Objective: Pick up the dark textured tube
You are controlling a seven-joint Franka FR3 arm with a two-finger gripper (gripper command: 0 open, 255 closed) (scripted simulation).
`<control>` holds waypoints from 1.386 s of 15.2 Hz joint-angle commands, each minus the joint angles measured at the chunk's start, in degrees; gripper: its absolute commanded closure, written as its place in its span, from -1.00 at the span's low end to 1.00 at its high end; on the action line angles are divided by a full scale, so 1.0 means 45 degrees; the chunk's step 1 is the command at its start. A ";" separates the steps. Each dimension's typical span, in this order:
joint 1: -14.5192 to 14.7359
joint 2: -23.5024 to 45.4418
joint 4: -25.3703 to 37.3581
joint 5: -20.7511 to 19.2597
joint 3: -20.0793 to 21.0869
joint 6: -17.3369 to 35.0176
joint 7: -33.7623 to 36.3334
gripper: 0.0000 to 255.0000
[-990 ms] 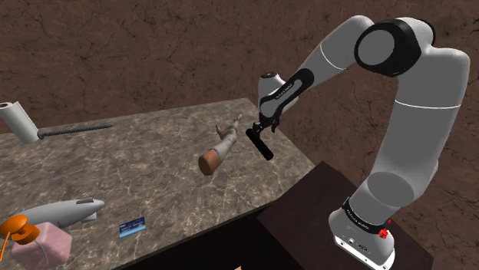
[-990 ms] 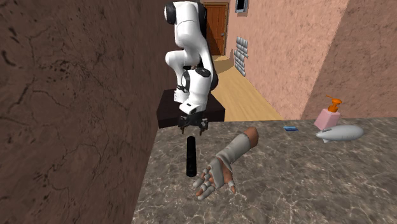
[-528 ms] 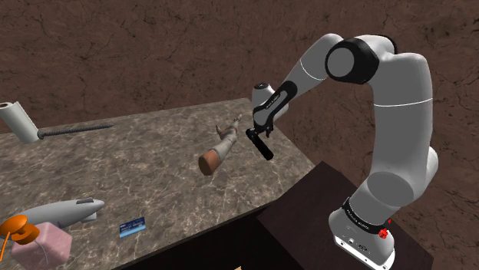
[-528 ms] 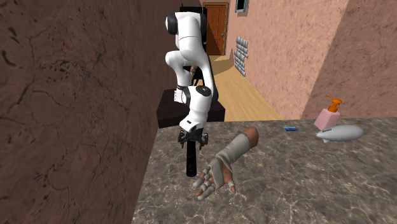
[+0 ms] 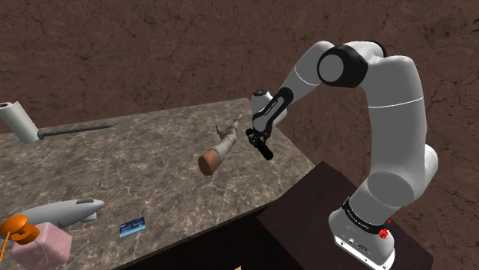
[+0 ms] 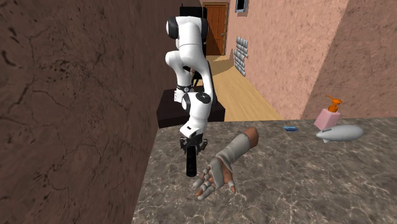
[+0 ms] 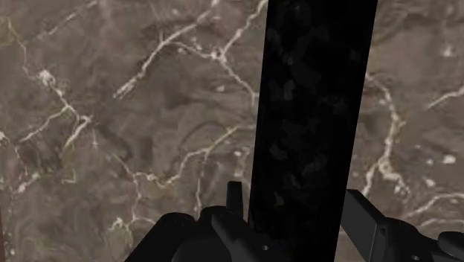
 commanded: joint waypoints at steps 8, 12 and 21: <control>0.0005 0.0024 0.0008 -0.0003 -0.0003 0.0020 0.0010 1.00; -0.0018 -0.0436 -0.0123 0.0043 0.0039 -0.0307 -0.0081 1.00; -0.0079 -0.1819 -0.0438 0.0207 0.0154 -0.1365 -0.0372 1.00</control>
